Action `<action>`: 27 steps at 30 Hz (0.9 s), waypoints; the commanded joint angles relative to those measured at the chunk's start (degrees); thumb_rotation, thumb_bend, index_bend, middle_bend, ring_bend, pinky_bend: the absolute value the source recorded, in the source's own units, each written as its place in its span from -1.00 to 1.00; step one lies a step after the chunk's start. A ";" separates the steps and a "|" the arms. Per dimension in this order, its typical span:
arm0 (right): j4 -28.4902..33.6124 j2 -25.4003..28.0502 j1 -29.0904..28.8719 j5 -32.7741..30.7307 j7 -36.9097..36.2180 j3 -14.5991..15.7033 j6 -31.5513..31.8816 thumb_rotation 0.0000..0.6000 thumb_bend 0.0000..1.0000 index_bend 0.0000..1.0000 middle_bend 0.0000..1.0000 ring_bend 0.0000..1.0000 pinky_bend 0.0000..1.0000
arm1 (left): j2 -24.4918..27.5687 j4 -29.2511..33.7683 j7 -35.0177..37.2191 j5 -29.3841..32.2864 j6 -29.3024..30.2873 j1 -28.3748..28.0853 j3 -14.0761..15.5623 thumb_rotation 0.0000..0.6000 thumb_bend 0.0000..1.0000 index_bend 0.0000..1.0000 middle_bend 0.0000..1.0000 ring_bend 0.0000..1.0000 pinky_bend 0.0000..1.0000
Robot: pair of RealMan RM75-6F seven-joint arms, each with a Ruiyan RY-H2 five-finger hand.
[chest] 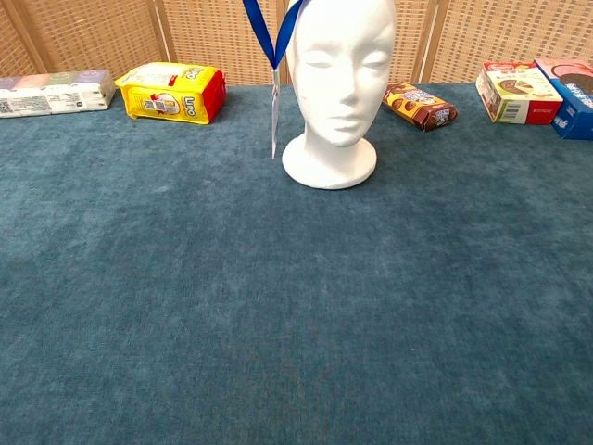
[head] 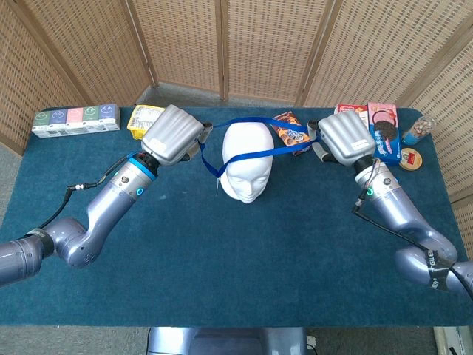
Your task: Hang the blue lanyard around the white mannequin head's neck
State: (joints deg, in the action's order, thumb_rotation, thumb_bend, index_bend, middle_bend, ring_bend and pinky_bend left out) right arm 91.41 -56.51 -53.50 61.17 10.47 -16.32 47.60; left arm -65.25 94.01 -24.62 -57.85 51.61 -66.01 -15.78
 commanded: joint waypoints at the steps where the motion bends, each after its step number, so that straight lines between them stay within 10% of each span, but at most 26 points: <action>1: -0.07 -0.40 -0.19 -0.05 0.33 0.12 -0.28 1.00 0.12 0.61 1.00 1.00 1.00 | -0.18 -0.07 -0.11 -0.15 -0.06 0.09 0.15 1.00 -0.09 0.38 1.00 1.00 1.00; 27: -0.69 -2.24 -1.46 -0.89 3.44 0.72 -1.31 1.00 0.12 0.59 1.00 1.00 1.00 | -0.48 -0.07 -0.93 0.04 -1.40 0.88 1.14 1.00 -0.14 0.38 1.00 1.00 1.00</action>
State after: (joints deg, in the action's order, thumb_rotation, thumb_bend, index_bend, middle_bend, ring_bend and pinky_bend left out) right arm 90.75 -58.76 -54.94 60.29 13.81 -15.65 46.30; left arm -65.78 93.89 -25.52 -57.86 50.29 -65.09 -14.67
